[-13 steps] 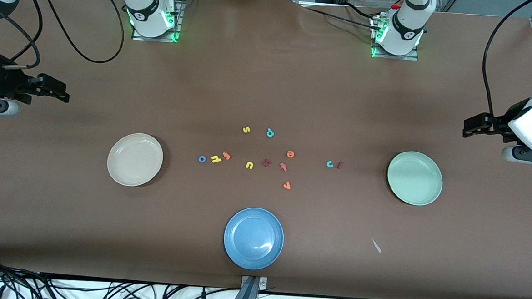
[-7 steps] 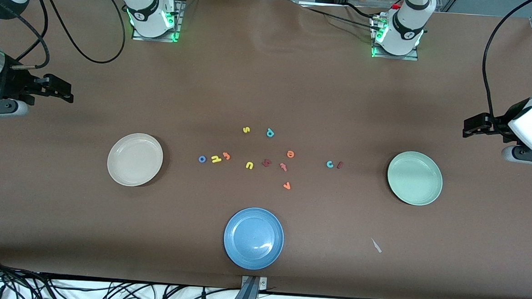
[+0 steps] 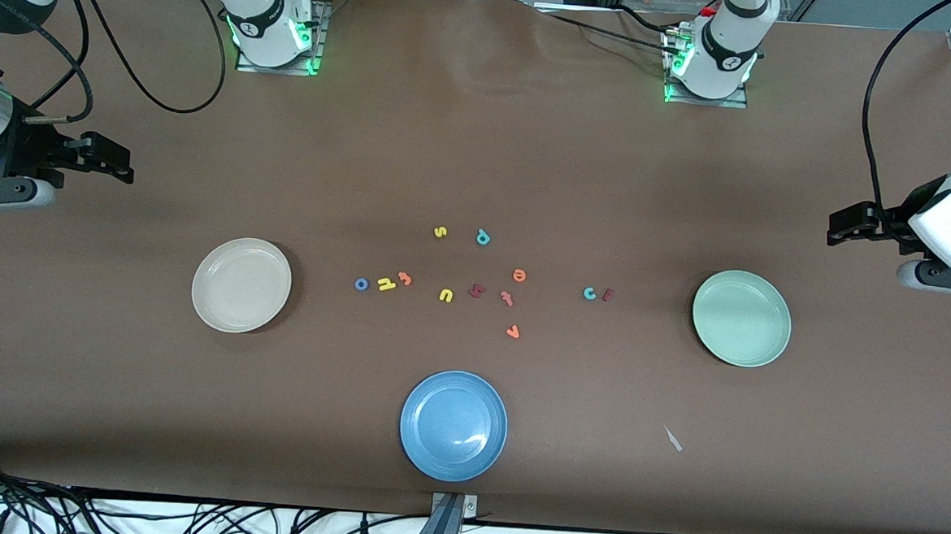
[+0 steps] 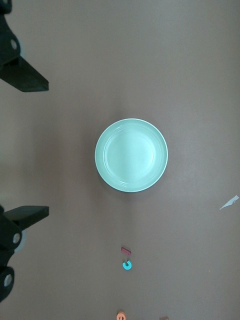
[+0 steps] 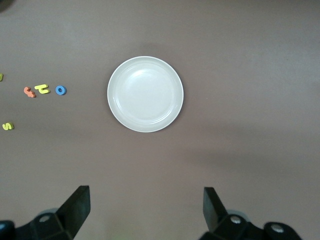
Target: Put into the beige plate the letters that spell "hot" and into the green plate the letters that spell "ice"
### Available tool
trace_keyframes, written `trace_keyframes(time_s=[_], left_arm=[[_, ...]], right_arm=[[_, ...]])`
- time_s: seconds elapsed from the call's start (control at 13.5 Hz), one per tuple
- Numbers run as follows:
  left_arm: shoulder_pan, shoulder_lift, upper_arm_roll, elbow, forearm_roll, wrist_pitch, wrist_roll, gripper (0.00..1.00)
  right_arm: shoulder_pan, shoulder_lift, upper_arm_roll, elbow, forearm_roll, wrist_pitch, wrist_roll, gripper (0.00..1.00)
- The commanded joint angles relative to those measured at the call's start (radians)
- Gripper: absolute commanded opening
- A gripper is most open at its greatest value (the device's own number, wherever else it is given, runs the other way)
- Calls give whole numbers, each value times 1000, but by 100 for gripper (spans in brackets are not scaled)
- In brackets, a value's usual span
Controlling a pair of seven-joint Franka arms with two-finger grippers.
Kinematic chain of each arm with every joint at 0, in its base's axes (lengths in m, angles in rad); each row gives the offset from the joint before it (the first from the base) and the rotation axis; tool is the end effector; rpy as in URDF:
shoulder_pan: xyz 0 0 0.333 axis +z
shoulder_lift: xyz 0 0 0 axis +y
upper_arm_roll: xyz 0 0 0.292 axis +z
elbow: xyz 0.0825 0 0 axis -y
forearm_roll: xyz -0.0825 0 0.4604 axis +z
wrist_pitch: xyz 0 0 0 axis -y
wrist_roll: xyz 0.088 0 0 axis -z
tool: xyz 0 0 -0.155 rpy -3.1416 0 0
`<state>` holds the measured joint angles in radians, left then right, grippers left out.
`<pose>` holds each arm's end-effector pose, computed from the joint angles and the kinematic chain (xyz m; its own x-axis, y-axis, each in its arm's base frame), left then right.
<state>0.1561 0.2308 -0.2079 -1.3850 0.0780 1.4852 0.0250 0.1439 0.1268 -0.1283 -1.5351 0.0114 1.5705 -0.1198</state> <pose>0.6773 -0.0110 0.4979 0.9895 -0.0703 -0.1261 -0.0743 -0.9969 -0.0275 0.6579 0.0153 0.4907 0.9868 0.1345 -0.0902 0.1345 -0.9909 -0.0060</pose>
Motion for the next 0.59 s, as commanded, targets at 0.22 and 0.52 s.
trace_keyframes(time_s=[0.22,0.52], left_arm=[[5,-18,2,-19,-24,6,13,100],[5,-12,2,-19,-23,6,13,100]], right_arm=[[8,1,12,1,-11,-33,-6,100],[56,25,16,4,-2,-18,8,100]])
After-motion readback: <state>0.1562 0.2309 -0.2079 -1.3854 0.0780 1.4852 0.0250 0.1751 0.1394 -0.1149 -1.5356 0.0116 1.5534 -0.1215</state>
